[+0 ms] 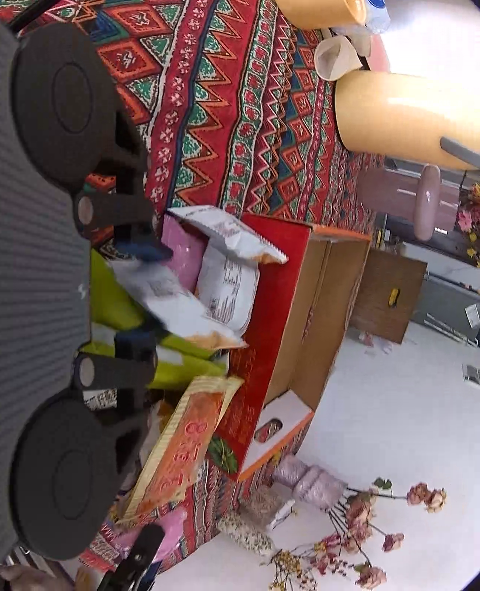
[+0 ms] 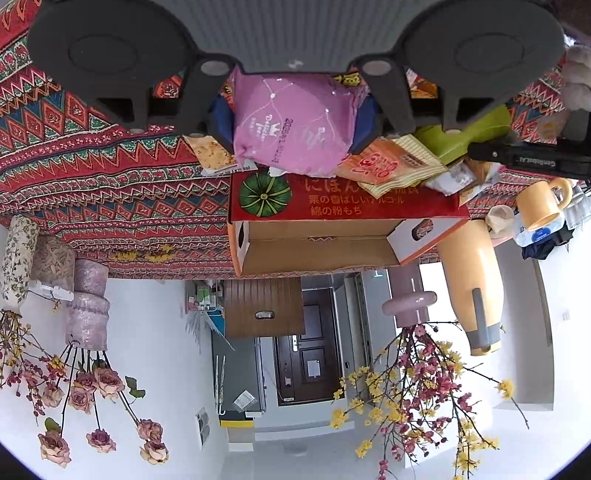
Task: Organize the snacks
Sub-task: 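Grasp the pink packet with the right gripper while the left grasps a white packet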
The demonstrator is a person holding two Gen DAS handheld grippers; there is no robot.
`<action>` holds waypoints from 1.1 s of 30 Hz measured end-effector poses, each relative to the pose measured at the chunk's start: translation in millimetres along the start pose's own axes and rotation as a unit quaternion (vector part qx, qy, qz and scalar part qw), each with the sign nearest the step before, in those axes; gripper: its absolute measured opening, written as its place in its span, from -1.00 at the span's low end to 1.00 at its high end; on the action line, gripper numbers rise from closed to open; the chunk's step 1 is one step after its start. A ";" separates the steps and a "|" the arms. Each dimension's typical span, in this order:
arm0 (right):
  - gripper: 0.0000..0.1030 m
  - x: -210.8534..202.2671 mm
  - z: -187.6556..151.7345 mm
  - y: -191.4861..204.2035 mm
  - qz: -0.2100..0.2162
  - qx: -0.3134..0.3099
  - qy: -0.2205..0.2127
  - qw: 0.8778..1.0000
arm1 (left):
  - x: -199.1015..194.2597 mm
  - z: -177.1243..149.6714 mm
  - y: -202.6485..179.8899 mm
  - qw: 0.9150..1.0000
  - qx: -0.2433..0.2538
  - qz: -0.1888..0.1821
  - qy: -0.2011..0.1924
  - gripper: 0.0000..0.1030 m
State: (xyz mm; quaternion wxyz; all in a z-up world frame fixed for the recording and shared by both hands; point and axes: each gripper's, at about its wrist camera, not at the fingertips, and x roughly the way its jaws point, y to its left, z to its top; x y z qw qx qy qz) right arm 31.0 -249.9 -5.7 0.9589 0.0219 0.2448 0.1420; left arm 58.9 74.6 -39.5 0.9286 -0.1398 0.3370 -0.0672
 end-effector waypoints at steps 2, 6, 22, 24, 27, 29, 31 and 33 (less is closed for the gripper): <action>0.21 0.7 0.0 1.0 0.000 -0.001 0.001 1.000 | -3.3 -1.1 -1.7 1.000 0.003 -0.002 -0.003 -0.52; 0.21 0.2 0.4 2.7 0.001 -0.002 0.001 1.000 | -8.9 -1.1 -6.7 1.000 0.015 0.011 -0.015 -0.54; 0.22 -4.9 -1.3 0.5 0.004 0.002 -0.002 1.000 | -1.1 2.2 -41.0 0.994 0.091 0.051 -0.036 0.42; 0.22 -4.4 -1.4 -0.4 0.004 0.003 -0.001 1.000 | 2.8 1.9 -37.7 0.994 0.086 0.057 -0.031 0.42; 0.22 -3.6 -1.0 -1.6 0.003 0.005 0.000 1.000 | 5.2 0.4 -27.0 0.995 0.073 0.062 -0.023 0.42; 0.22 -2.1 -1.4 -2.0 0.003 0.006 0.001 1.000 | 6.0 -0.6 -17.2 0.996 0.062 0.058 -0.014 0.35; 0.22 -0.5 -1.6 -1.1 0.004 0.006 0.003 1.000 | 5.1 -1.0 -7.8 0.998 0.047 0.039 -0.007 0.22; 0.22 0.5 -1.6 -0.1 0.006 0.005 0.004 1.000 | 1.6 -1.9 -4.0 0.999 0.042 0.029 -0.009 0.09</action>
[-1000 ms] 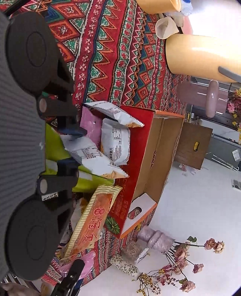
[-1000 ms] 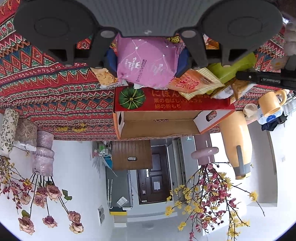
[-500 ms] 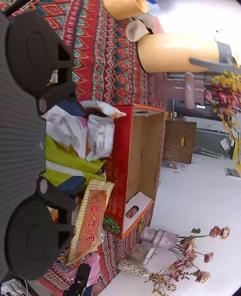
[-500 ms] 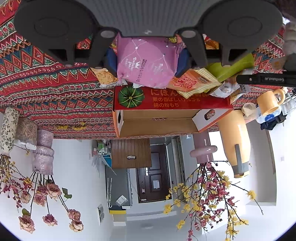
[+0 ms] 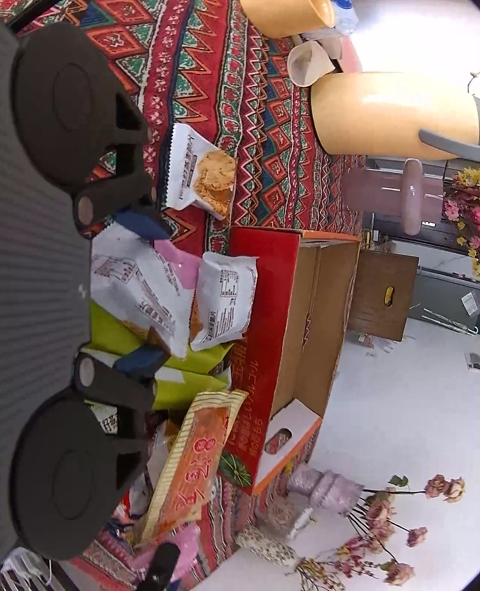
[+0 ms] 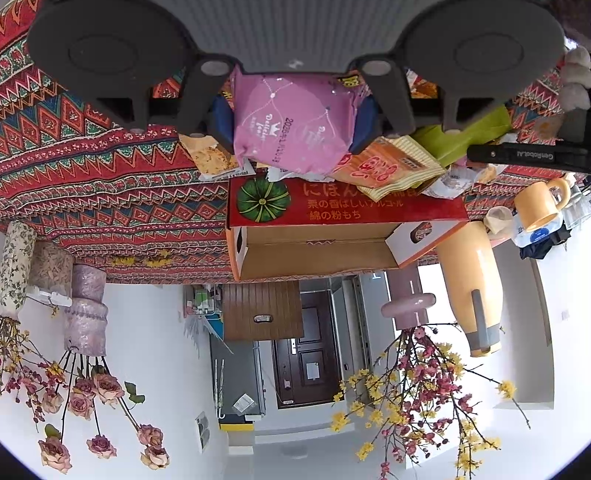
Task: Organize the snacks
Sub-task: 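Grasp the pink packet with the right gripper while the left grasps a white packet, then carry both packets into the cardboard box and open both grippers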
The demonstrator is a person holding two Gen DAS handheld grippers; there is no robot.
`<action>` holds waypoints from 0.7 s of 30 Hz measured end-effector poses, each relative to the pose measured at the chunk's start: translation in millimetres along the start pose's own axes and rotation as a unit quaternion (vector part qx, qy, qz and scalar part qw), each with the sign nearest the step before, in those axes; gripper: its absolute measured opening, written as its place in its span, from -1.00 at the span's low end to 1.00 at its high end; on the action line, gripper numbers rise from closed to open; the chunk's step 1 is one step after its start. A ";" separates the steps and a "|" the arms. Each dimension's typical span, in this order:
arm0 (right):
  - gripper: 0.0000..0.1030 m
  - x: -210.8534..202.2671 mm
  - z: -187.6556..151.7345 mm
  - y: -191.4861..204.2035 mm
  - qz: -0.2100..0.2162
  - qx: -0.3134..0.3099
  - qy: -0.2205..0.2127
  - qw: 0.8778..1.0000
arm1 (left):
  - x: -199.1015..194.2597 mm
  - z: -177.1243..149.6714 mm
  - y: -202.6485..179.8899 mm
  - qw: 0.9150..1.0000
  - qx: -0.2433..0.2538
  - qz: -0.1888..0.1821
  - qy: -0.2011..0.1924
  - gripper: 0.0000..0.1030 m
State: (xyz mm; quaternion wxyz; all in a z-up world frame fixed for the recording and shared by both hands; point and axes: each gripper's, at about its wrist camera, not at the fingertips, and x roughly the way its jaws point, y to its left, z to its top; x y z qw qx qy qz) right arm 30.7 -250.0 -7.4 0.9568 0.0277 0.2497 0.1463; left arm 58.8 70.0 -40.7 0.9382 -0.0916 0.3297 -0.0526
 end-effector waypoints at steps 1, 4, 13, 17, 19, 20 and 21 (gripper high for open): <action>0.22 0.3 -0.2 0.6 0.000 0.000 0.000 1.000 | -1.9 -0.4 0.5 1.000 0.000 -0.003 -0.002 0.05; 0.22 0.8 0.0 2.1 0.000 -0.001 0.001 1.000 | -4.8 -0.7 1.6 1.000 -0.006 -0.005 -0.003 -0.01; 0.22 -4.3 0.7 3.1 -0.001 -0.004 -0.005 1.000 | -24.7 1.5 -2.1 0.999 -0.003 -0.015 -0.029 -0.60; 0.22 -6.8 0.2 2.9 0.000 -0.004 -0.007 1.000 | -31.0 4.5 -3.8 0.999 -0.002 -0.011 -0.043 -0.67; 0.22 -7.7 0.7 2.6 0.000 -0.004 -0.009 1.000 | -36.2 7.3 -6.4 0.998 0.003 -0.007 -0.054 -0.70; 0.22 -8.0 1.1 2.4 0.000 -0.004 -0.010 1.000 | -38.6 8.6 -7.8 0.998 0.007 -0.004 -0.060 -0.70; 0.22 -8.3 1.6 2.0 0.000 -0.004 -0.011 1.000 | -41.3 10.1 -9.7 0.998 0.011 -0.002 -0.067 -0.71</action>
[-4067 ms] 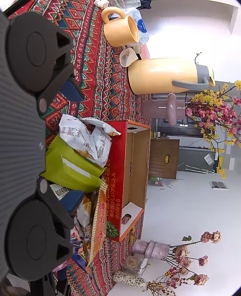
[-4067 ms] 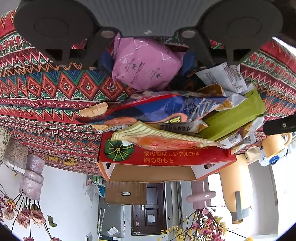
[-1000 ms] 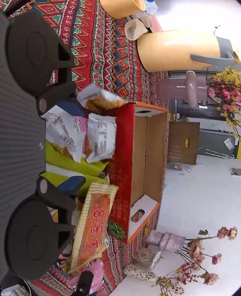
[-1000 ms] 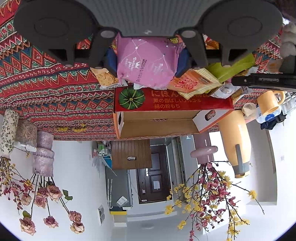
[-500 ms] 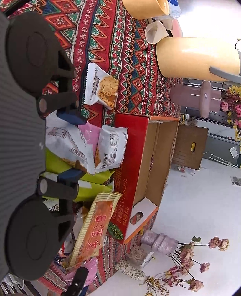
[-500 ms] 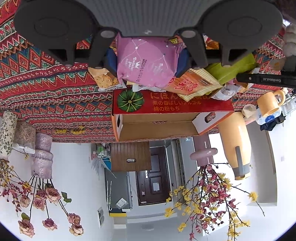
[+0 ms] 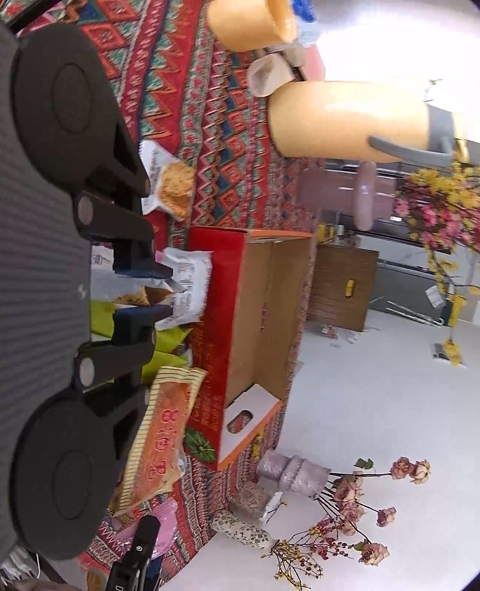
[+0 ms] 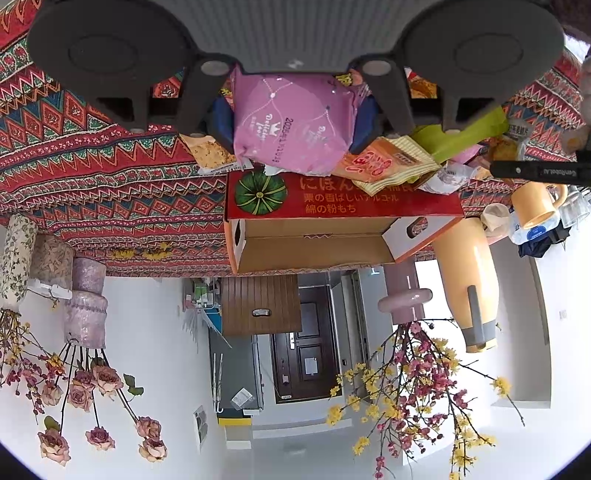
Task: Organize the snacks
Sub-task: 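Carry both packets into the cardboard box and open both grippers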
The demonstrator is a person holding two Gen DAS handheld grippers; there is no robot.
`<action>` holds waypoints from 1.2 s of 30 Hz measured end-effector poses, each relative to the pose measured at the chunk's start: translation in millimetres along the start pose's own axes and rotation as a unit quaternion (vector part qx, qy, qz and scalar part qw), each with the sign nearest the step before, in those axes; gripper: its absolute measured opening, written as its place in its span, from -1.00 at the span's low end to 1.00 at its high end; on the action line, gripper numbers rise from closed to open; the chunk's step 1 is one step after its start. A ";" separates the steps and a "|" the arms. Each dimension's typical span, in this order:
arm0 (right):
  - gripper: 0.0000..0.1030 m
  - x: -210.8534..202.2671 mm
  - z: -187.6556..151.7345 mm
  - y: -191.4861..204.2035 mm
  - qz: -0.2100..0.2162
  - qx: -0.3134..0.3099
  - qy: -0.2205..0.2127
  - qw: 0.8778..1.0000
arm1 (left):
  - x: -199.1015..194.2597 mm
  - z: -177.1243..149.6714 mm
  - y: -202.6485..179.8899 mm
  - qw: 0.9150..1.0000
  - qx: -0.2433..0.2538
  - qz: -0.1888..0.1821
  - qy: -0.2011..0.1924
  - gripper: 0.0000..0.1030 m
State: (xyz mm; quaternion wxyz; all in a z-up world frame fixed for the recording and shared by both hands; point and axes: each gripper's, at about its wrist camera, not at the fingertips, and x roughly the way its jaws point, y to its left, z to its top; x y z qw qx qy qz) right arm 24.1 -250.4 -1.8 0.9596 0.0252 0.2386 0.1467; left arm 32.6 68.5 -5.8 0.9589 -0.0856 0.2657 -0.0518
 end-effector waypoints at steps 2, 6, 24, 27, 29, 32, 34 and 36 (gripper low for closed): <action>0.22 -0.2 1.0 -1.0 0.000 0.000 -0.002 1.000 | -3.9 4.1 -3.1 1.000 0.005 0.005 -0.011 -0.71; 0.22 0.6 4.1 -2.0 -0.001 -0.001 -0.006 1.000 | -10.8 15.9 -9.8 0.999 0.016 0.006 -0.032 -0.71; 0.22 62.4 98.2 -1.8 0.007 -0.056 -0.046 0.997 | 38.4 89.7 -55.0 0.995 0.053 0.010 -0.087 -0.71; 0.22 88.9 113.1 -2.6 0.011 -0.056 -0.029 0.998 | 59.7 97.0 -56.0 0.995 0.051 0.016 -0.079 -0.71; 0.22 107.8 119.7 -2.8 0.011 -0.058 -0.014 0.998 | 75.3 101.4 -55.2 0.996 0.051 0.023 -0.072 -0.71; 0.22 137.6 127.0 -3.9 0.011 -0.062 0.016 0.998 | 101.7 108.3 -52.5 0.997 0.049 0.034 -0.053 -0.71; 0.22 156.0 129.4 -4.0 0.012 -0.064 0.035 0.997 | 116.8 110.7 -49.5 0.997 0.049 0.041 -0.038 -0.71; 0.22 172.0 129.4 -2.7 0.011 -0.067 0.054 0.996 | 131.2 111.2 -47.7 0.997 0.048 0.047 -0.023 -0.71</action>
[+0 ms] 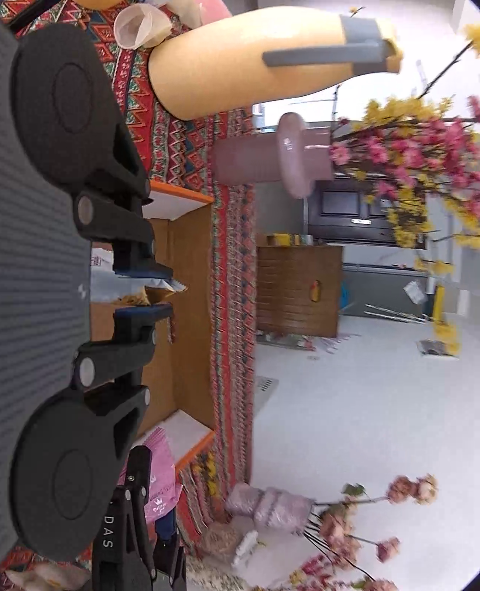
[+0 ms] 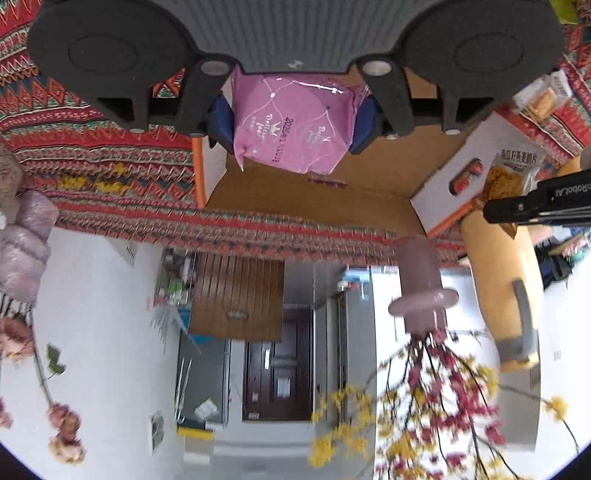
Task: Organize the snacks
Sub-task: 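Carry both packets into the cardboard box and open both grippers, then grasp the long orange printed packet with the right gripper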
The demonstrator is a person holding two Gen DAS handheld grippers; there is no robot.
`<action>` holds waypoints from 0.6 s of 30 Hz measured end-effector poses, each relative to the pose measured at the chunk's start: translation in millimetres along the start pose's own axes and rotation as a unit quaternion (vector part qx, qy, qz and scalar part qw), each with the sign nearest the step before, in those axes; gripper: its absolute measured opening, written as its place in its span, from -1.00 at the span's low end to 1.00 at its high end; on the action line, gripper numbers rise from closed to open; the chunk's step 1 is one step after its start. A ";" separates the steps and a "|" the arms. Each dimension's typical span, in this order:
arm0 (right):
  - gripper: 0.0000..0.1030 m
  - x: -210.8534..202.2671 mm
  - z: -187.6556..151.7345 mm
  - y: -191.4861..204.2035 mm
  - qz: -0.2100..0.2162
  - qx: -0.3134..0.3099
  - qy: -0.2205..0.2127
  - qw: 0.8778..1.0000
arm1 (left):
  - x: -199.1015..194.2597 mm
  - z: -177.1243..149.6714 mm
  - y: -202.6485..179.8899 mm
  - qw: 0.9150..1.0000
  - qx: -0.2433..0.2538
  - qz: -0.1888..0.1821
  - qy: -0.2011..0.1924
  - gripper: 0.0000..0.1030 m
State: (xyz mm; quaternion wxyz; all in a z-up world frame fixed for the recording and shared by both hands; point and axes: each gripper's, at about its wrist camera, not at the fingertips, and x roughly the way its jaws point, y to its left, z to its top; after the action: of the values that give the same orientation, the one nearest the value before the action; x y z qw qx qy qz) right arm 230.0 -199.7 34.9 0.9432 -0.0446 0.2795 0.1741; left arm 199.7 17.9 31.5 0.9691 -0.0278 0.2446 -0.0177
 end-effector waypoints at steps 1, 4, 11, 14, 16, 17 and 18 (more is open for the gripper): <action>0.22 7.7 0.6 0.4 0.000 -0.002 0.009 1.000 | 6.0 -1.1 0.7 1.000 -0.001 0.001 0.006 -0.71; 0.22 26.5 0.3 0.9 0.002 0.000 0.035 0.999 | 18.2 -4.5 1.8 1.000 -0.005 0.001 0.021 -0.71; 0.38 37.3 -4.7 -6.0 0.006 0.015 0.043 0.999 | 19.9 -8.2 5.3 1.000 -0.013 -0.001 0.023 -0.03; 0.56 30.2 -4.9 -11.3 0.012 0.030 0.030 0.999 | 8.9 -7.9 6.2 1.000 -0.013 0.002 0.001 0.58; 0.76 22.8 -5.3 -12.4 0.014 0.033 0.020 0.999 | 1.1 -7.0 4.5 1.000 -0.011 0.004 -0.008 0.98; 0.83 17.6 -6.1 -12.7 0.015 0.034 0.013 0.999 | -4.0 -7.4 3.9 1.000 -0.012 0.007 -0.016 1.00; 0.95 12.3 -7.7 -12.3 0.016 0.034 0.005 0.999 | -8.3 -7.1 2.6 1.000 -0.012 0.008 -0.024 1.00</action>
State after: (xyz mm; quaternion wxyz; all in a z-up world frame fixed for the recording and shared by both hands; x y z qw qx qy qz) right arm 240.1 -208.9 21.6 0.9398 -0.0092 0.2906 0.1797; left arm 189.0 20.5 29.0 0.9743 -0.0375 0.2219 -0.0061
